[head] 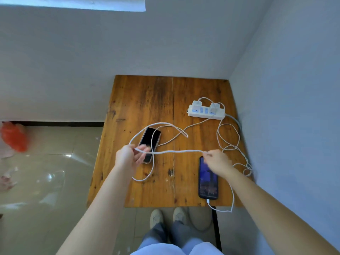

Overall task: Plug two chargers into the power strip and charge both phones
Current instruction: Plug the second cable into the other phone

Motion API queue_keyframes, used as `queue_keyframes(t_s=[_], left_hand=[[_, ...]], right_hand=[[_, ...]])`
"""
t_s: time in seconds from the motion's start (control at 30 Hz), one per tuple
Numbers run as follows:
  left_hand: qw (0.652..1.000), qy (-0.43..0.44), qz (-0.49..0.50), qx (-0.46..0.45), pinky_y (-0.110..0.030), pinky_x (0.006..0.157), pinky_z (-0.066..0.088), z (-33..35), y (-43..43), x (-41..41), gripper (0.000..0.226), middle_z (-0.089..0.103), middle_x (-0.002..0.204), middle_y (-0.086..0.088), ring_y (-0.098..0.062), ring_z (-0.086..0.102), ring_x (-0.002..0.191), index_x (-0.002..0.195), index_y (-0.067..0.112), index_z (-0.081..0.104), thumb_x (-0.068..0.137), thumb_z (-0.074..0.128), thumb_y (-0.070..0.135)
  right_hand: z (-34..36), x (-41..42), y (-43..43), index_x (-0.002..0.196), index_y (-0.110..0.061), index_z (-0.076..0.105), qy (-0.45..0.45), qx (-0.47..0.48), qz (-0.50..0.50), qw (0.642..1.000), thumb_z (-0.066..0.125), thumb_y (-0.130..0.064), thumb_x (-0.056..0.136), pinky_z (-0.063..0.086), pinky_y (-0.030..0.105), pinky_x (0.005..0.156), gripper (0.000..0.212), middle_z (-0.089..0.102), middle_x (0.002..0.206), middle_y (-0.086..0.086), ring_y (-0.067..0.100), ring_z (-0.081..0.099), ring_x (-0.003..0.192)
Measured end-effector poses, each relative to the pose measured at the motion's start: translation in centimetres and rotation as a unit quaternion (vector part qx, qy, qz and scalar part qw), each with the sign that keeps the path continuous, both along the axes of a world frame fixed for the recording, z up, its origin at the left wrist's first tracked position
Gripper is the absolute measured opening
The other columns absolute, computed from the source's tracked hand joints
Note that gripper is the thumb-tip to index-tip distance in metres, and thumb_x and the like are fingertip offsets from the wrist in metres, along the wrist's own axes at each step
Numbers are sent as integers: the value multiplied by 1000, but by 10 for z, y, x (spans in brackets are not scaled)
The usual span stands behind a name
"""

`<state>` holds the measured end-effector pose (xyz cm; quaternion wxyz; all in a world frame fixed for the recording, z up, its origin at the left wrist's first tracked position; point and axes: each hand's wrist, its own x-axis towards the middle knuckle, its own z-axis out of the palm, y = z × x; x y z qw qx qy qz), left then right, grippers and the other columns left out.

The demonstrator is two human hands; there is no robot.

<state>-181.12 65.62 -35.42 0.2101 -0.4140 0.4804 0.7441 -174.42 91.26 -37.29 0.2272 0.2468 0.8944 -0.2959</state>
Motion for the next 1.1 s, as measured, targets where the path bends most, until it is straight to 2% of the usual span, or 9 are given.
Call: queue_keyframes(t_s=[0.1, 0.3, 0.4, 0.5, 0.57, 0.77, 0.93, 1.03, 1.1], left_hand=[[935, -55, -273, -219, -21, 33, 46, -30, -18, 22, 21, 67, 52, -11, -20, 63, 38, 89, -4, 52, 96, 33, 3], [722, -130, -651, -197, -24, 52, 55, -74, 0, 44, 25, 76, 78, -6, -18, 70, 60, 107, 4, 55, 93, 46, 22], [735, -14, -559, -384, -25, 55, 49, -94, 6, 24, 23, 67, 92, -7, -15, 58, 65, 108, 9, 59, 92, 51, 23], [762, 78, -422, -485, -34, 73, 51, -107, 1, -11, 36, 58, 121, -13, -25, 60, 91, 126, 8, 52, 90, 51, 14], [751, 77, -419, -504, -43, 87, 49, -119, 1, -34, 43, 51, 128, -18, -33, 51, 112, 130, 5, 48, 88, 55, 14], [721, 27, -466, -512, -50, 97, 42, -150, 14, -67, 70, 40, 136, -20, -36, 36, 126, 133, 4, 40, 79, 73, 35], [737, -14, -456, -500, -49, 92, 48, -159, 14, -77, 81, 47, 131, -22, -39, 45, 120, 127, 3, 42, 67, 82, 40], [760, -8, -446, -473, -38, 69, 56, -150, 12, -79, 60, 58, 117, -18, -34, 61, 98, 114, 7, 51, 71, 81, 35], [773, 24, -428, -468, -30, 53, 49, -137, 10, -78, 37, 66, 103, -15, -28, 63, 81, 99, 9, 56, 76, 77, 29]], right_hand=[[-2, -6, 24, 73, -19, 56, 53, 100, -37, 993, 28, -42, 99, 33, 49, 89, 44, 60, 80, 2, 28, 56, 93], [-7, -15, 10, 118, -26, 51, 86, 212, -32, 973, 21, -46, 98, 36, 53, 95, 42, 43, 128, 12, 30, 39, 117], [-2, -16, 4, 124, -27, 42, 120, 256, 42, 958, 16, -48, 99, 45, 33, 65, 42, 51, 99, 8, 21, 52, 83], [-2, -18, 0, 96, -19, 47, 122, 130, 67, 982, 26, -39, 101, 35, 27, 47, 30, 53, 66, -1, 12, 49, 54], [-5, -19, -4, 95, -18, 51, 123, 45, 41, 991, 43, -16, 98, 38, 22, 52, 9, 59, 78, -1, 11, 53, 63], [-7, -32, -19, 120, -9, 56, 99, -287, -159, 939, 45, 0, 86, 52, 28, 84, 37, 61, 112, 7, 18, 61, 102], [-10, -35, -20, 126, -19, 46, 134, -300, -269, 905, 36, -8, 99, 41, 14, 45, 31, 54, 82, 6, 5, 48, 50], [-13, -34, -18, 146, -30, 18, 85, -272, -256, 924, 39, -17, 100, 36, 10, 41, 52, 41, 103, 1, 1, 47, 49], [-8, -33, -17, 145, -23, 26, 74, -274, -247, 927, 39, -25, 100, 35, 9, 38, 46, 46, 97, -1, 2, 43, 54]])
